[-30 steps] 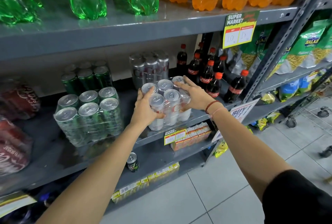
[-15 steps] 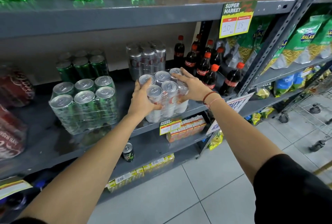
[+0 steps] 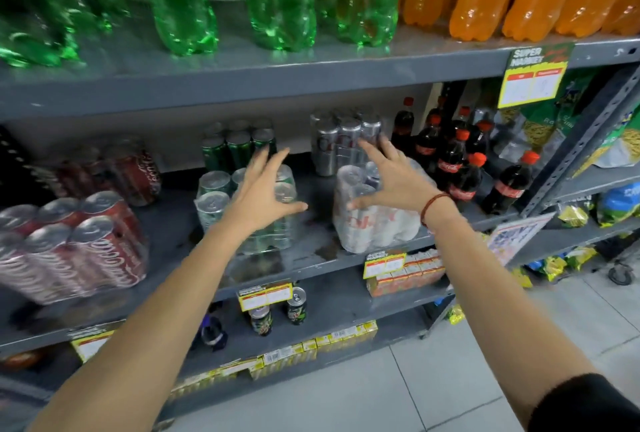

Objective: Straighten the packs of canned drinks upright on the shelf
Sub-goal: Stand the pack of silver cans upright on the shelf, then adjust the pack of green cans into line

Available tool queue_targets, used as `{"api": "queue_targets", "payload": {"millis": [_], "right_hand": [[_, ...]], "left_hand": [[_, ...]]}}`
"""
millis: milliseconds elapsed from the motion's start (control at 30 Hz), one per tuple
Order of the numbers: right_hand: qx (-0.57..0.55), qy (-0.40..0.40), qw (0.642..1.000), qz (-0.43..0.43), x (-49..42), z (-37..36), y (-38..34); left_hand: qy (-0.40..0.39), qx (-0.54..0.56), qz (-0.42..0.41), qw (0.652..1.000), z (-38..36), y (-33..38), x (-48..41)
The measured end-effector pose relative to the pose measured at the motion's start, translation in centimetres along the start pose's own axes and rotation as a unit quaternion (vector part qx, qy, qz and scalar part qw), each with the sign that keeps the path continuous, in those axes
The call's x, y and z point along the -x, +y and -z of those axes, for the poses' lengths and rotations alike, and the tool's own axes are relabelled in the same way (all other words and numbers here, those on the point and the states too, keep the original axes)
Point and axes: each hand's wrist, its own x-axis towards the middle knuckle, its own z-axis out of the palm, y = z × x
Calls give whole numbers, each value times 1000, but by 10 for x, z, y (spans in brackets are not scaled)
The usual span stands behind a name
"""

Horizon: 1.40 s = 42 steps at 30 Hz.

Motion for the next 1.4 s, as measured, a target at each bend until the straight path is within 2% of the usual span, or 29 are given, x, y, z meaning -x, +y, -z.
{"api": "queue_targets", "payload": {"millis": [67,200,300,400,633,1400], "right_hand": [[-16,-23,999,40,-16,-15,-35],[14,-110,989,95,-49,-63,-88],[61,-120,985,105,-63,-91,-107],[93,-114,984,101,-67,-110,-111],[88,-55,990,91,-60,-124,-110],[60,-80,991,83,-21,-113,-114]], "left_hand": [[-2,-45,5,999,24,-24,4],[-83,-152,35,984,45,-63,7],[-144,-202,38,968,41,-81,7],[-177,-203,27,963,32,-92,10],[-104,-197,5,975,15,-98,22],[-104,-208,30,972,15,-75,67]]}}
